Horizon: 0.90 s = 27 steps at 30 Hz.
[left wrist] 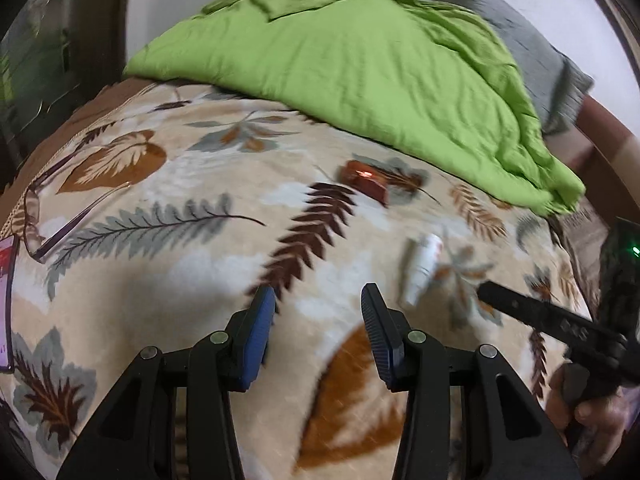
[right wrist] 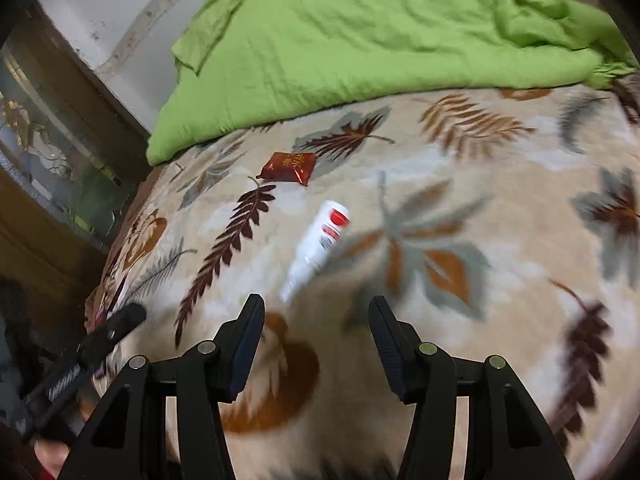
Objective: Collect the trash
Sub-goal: 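Move both tools back over the remaining trash on the bed, then grasp the red snack wrapper with the left tool while the right tool grasps the white tube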
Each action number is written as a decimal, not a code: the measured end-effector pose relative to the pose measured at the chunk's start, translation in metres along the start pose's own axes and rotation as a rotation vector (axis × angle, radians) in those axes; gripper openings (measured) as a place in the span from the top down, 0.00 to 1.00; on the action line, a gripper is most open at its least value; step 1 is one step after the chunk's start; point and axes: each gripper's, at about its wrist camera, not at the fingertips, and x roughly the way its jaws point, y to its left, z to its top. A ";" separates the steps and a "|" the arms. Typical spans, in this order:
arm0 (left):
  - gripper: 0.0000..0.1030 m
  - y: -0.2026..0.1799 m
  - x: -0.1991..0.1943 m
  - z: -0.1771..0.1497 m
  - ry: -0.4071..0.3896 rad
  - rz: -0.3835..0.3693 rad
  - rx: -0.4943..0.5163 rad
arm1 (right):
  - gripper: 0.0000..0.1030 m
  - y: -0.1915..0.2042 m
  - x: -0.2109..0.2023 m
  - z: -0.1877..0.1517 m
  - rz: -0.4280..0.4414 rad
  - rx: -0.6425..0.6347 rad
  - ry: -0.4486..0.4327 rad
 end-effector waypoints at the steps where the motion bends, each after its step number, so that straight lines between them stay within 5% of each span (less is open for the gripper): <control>1: 0.58 0.003 0.002 0.003 -0.002 0.003 -0.007 | 0.43 0.001 0.012 0.008 -0.003 0.010 0.006; 10: 0.56 0.003 0.044 0.052 0.010 -0.019 0.045 | 0.44 -0.002 0.083 0.029 -0.034 0.096 0.075; 13: 0.53 -0.012 0.064 0.070 0.009 -0.041 0.091 | 0.60 -0.001 0.085 0.030 -0.051 0.065 0.049; 22: 0.49 -0.059 0.137 0.116 0.017 -0.086 0.214 | 0.65 -0.021 0.012 -0.012 0.080 0.100 -0.022; 27: 0.49 -0.049 0.198 0.151 0.083 -0.122 0.112 | 0.66 -0.026 -0.009 -0.050 0.122 0.112 -0.042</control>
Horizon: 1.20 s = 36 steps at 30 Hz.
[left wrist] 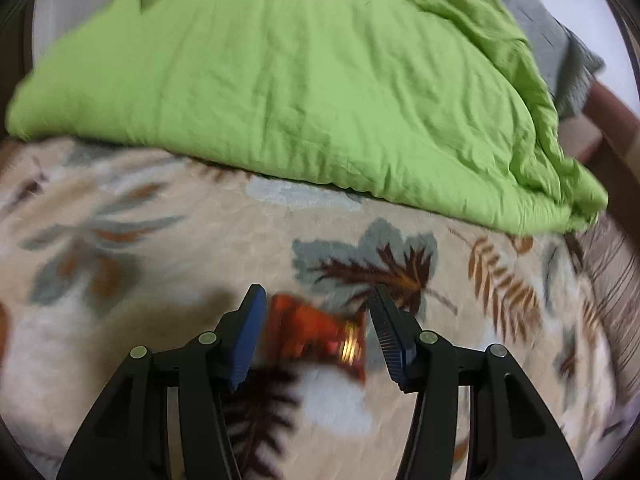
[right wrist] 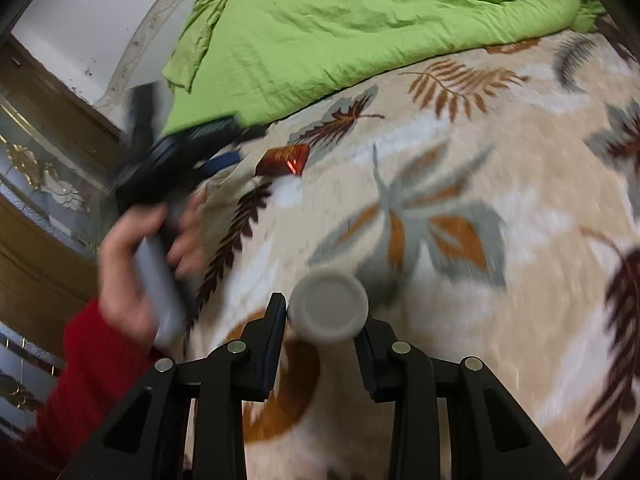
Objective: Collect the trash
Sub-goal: 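Grasp the red snack wrapper with the left tool while the right tool grasps the white tube, then lift the red wrapper and white tube and carry them to the wastebasket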
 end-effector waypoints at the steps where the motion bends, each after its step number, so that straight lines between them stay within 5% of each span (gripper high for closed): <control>1: 0.49 0.003 0.012 0.005 0.028 -0.001 -0.012 | 0.66 -0.003 0.000 -0.003 0.007 0.007 0.002; 5: 0.51 0.003 0.043 -0.001 0.142 -0.046 -0.002 | 0.66 -0.006 -0.002 0.000 0.015 0.008 -0.024; 13: 0.52 -0.041 0.005 -0.054 0.168 -0.092 0.242 | 0.67 -0.015 -0.021 0.007 -0.003 0.014 -0.089; 16: 0.52 -0.047 -0.007 -0.074 0.221 -0.160 0.233 | 0.67 -0.018 -0.032 0.010 -0.023 0.003 -0.111; 20: 0.52 -0.053 -0.022 -0.100 0.203 -0.139 0.272 | 0.67 -0.024 -0.043 0.014 -0.036 -0.002 -0.133; 25: 0.32 -0.059 -0.032 -0.117 0.213 -0.191 0.261 | 0.67 -0.026 -0.052 0.016 -0.038 -0.005 -0.153; 28: 0.31 -0.067 -0.035 -0.128 0.174 -0.148 0.271 | 0.67 -0.026 -0.058 0.015 -0.034 -0.010 -0.166; 30: 0.34 -0.073 -0.034 -0.131 0.151 -0.111 0.273 | 0.67 -0.026 -0.060 0.015 -0.042 -0.015 -0.175; 33: 0.60 -0.077 -0.033 -0.130 0.139 -0.114 0.238 | 0.67 -0.027 -0.062 0.015 -0.051 -0.012 -0.178; 36: 0.65 -0.083 -0.033 -0.131 0.125 -0.080 0.235 | 0.67 -0.027 -0.066 0.013 -0.066 -0.018 -0.181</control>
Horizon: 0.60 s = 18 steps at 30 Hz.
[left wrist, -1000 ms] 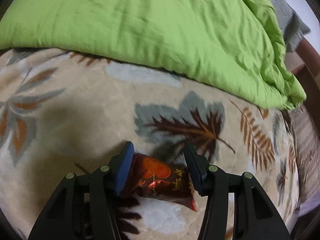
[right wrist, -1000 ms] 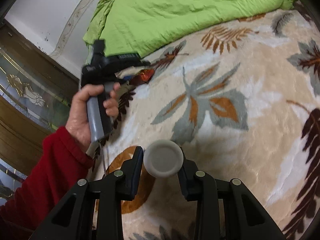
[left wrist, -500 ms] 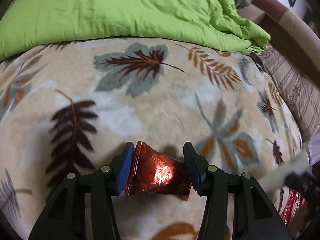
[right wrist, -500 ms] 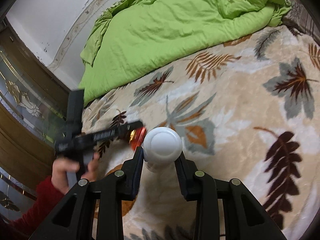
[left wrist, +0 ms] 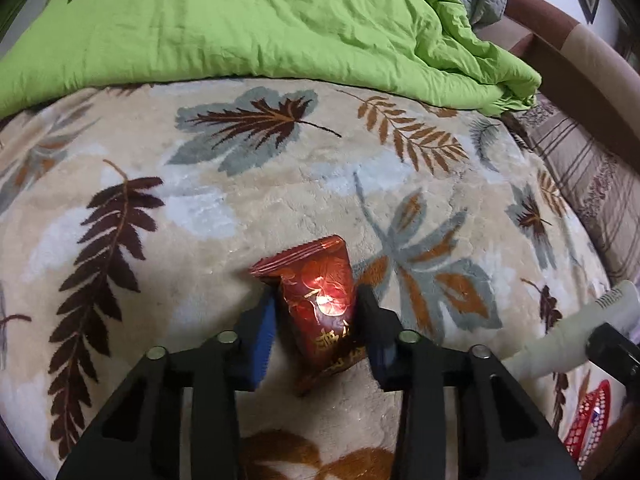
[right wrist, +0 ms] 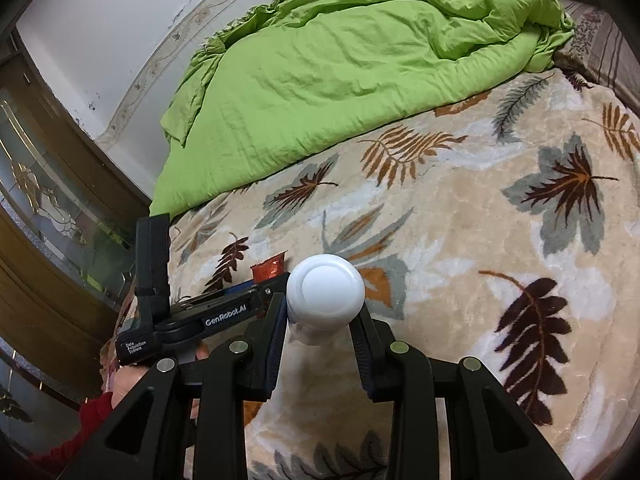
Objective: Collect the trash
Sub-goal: 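Lift the red wrapper and white tube and carry them to the wastebasket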
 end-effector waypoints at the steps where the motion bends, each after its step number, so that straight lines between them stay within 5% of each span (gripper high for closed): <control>1: 0.67 -0.001 -0.002 -0.002 -0.009 0.009 -0.003 | 0.67 0.000 -0.001 -0.001 -0.005 -0.003 -0.002; 9: 0.68 -0.011 -0.058 -0.032 -0.098 0.037 -0.051 | 0.67 0.013 -0.021 -0.019 -0.019 -0.057 -0.004; 18: 0.68 -0.056 -0.142 -0.099 -0.216 0.178 -0.036 | 0.67 0.029 -0.073 -0.053 -0.047 -0.134 -0.037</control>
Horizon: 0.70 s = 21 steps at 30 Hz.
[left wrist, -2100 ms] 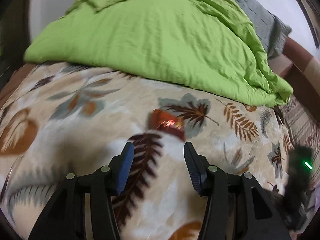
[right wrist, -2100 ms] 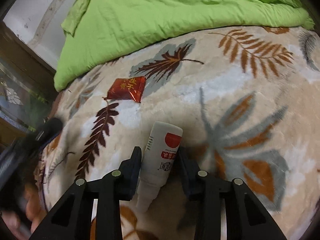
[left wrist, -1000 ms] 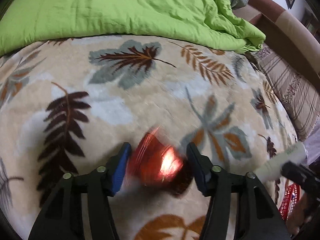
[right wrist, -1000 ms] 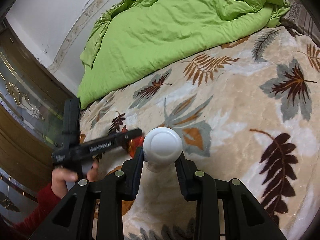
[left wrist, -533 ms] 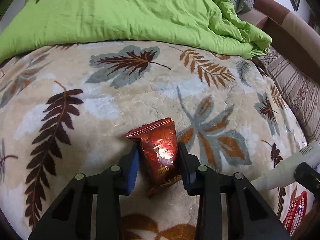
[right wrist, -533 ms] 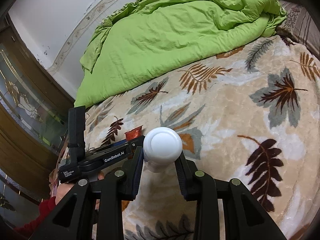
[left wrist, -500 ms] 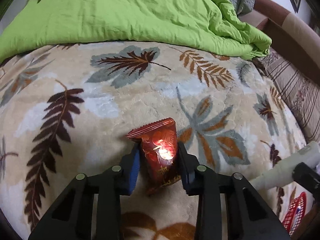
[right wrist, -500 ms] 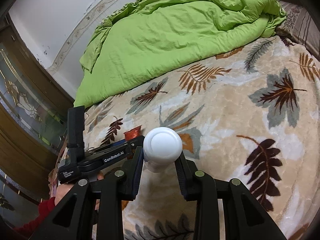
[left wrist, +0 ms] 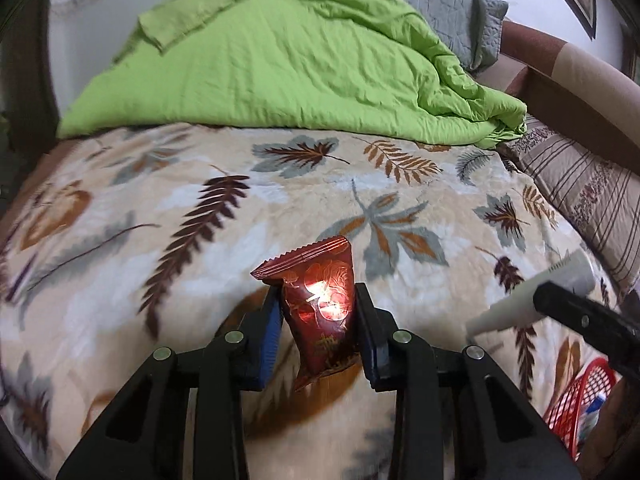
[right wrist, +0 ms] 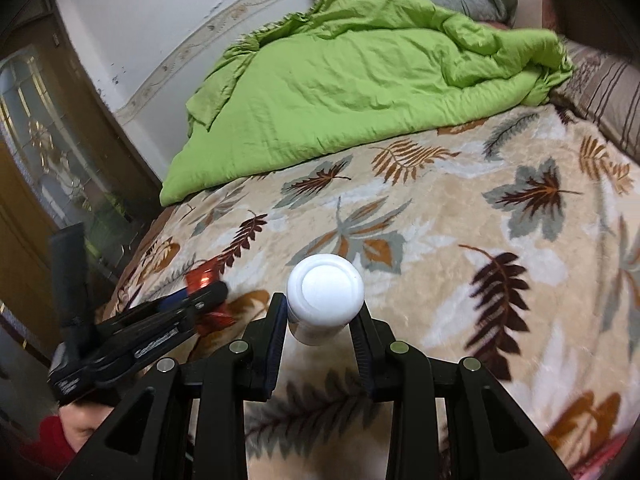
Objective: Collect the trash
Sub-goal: 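Lift the red wrapper and white tube and carry them to the wastebasket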
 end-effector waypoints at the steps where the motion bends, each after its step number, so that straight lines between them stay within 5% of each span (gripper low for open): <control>1: 0.68 -0.002 -0.008 -0.005 -0.009 0.007 0.000 | 0.67 0.000 -0.003 -0.003 -0.003 0.001 0.001; 9: 0.68 -0.027 -0.059 -0.032 -0.104 0.072 0.053 | 0.67 0.006 -0.031 -0.030 -0.025 -0.010 0.001; 21: 0.68 -0.033 -0.083 -0.042 -0.128 0.072 0.065 | 0.67 0.015 -0.058 -0.044 -0.035 -0.024 -0.017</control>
